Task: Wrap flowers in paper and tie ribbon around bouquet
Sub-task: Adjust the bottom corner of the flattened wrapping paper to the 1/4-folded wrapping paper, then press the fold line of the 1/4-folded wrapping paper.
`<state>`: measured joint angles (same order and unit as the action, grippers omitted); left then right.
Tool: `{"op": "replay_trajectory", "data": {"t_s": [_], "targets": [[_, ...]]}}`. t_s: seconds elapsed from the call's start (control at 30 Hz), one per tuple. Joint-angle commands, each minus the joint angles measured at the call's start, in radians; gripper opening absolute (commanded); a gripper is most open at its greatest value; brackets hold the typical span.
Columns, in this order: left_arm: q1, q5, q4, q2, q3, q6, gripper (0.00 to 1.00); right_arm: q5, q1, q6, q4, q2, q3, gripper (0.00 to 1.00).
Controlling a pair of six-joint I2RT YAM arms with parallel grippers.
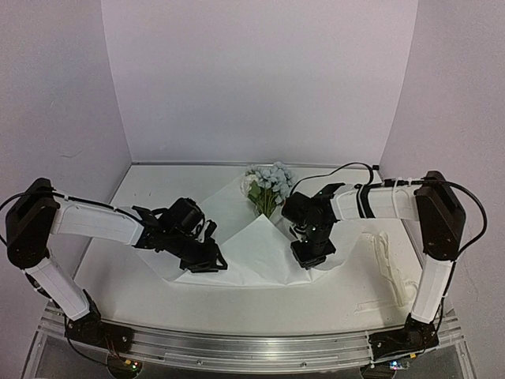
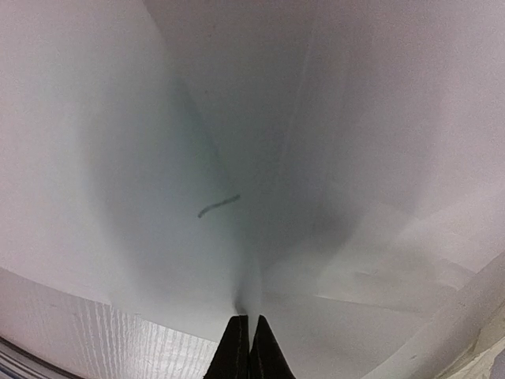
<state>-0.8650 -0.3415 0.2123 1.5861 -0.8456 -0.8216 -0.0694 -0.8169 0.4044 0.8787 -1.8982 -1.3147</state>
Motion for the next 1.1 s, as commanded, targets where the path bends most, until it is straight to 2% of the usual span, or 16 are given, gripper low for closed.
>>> {"op": "replay_trajectory", "data": {"t_s": [0.0, 0.37, 0.6, 0.87, 1.07], "targets": [[0.000, -0.021, 0.037, 0.016, -0.078, 0.080, 0.31, 0.069, 0.004, 0.080, -0.029, -0.054, -0.068, 0.00], [0.002, 0.010, 0.014, 0.131, -0.053, 0.099, 0.30, 0.140, 0.003, 0.118, 0.036, -0.095, -0.150, 0.02], [0.043, 0.032, 0.001, 0.171, -0.036, 0.100, 0.30, 0.165, 0.003, 0.136, 0.059, -0.085, -0.151, 0.02], [0.045, 0.007, 0.067, 0.071, -0.129, 0.140, 0.41, 0.176, 0.003, 0.155, 0.062, -0.079, -0.134, 0.01], [0.026, -0.028, 0.064, 0.035, -0.151, 0.172, 0.42, 0.182, 0.004, 0.184, 0.066, -0.088, -0.143, 0.00]]}}
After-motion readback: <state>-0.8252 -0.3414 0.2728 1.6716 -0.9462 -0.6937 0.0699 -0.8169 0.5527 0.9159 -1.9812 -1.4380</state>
